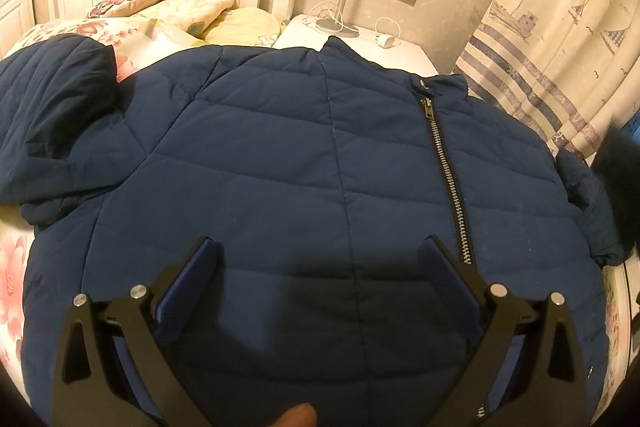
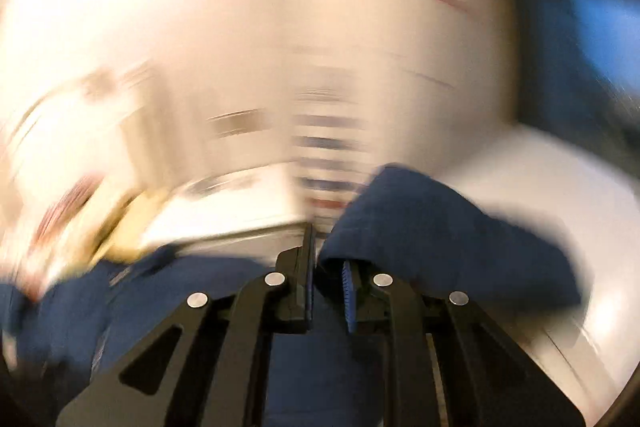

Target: Fold large clothes

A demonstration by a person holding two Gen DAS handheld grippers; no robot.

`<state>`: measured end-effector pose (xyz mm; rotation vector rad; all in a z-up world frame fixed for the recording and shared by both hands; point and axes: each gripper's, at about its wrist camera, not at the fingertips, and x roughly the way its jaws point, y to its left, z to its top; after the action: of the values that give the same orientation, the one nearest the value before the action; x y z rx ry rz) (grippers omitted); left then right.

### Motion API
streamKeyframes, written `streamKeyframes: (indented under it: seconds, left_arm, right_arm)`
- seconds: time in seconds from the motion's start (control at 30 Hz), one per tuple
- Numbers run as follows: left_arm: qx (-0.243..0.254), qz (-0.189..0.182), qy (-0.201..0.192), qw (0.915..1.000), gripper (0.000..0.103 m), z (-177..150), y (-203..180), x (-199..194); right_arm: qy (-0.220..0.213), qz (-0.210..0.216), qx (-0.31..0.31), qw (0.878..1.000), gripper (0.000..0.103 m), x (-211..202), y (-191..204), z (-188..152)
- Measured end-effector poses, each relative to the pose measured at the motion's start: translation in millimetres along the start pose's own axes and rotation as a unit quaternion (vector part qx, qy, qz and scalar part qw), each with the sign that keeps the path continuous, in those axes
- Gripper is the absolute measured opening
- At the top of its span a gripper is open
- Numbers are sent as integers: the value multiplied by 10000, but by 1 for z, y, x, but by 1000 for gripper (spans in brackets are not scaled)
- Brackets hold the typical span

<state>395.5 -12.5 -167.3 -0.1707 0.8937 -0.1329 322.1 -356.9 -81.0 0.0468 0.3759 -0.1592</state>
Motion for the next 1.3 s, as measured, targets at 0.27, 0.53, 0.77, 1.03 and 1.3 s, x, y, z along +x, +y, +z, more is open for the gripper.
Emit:
streamKeyframes:
  seconds: [0.27,0.53,0.77,1.03,1.3]
  left_arm:
    - [-663,-414,-224,9967,101,0,26,-9]
    - [-877,-291,-313,9952,101,4,33,-11]
    - [-843,-238,-303,9957,101,3,34,-10]
    - [-981,-274,-442,9938,101,3,40,-15]
    - [-2386,534,-1940,9500,101,-5,99,-71]
  right_arm:
    - [1660,2351,-2514,9241,19,23,196,-66]
    - [2516,2500,-1334,9254,87,-10,142,-90]
    - [1439,1644,347,9752,66,-51,49,-50]
    - [2295,1142,1081,9605,52,45,23,-65]
    - [1263,2943,84,9473,27,-16,129,-39]
